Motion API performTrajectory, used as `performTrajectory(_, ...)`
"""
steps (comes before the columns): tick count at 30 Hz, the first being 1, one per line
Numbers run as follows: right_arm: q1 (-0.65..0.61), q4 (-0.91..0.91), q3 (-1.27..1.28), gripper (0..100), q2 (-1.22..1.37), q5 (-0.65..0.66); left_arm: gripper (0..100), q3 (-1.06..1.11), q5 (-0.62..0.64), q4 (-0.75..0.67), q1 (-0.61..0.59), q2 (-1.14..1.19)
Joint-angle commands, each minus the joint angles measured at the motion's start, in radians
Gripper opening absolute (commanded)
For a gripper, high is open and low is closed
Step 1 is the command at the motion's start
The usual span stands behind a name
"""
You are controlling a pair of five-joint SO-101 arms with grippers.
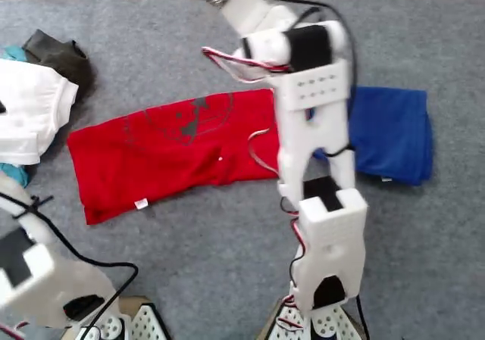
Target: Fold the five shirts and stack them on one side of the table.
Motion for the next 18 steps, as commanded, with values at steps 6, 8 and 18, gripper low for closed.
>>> performTrajectory(6, 0.095, 0.009, 0.223, 1.5, -0.242, 0.020, 22, 0.840, 0.017, -0.152, 0.194, -0.443)
performTrajectory(8, 0.087, 0.003, 0.312, 1.5, -0.297, 0.078, 20, 1.009, 0.021, -0.247, 0.269, -0.574)
performTrajectory(18, 0.080, -0.072, 0.541, 1.5, -0.403, 0.190, 3, 1.353, -0.077, -0.459, 0.367, -0.640)
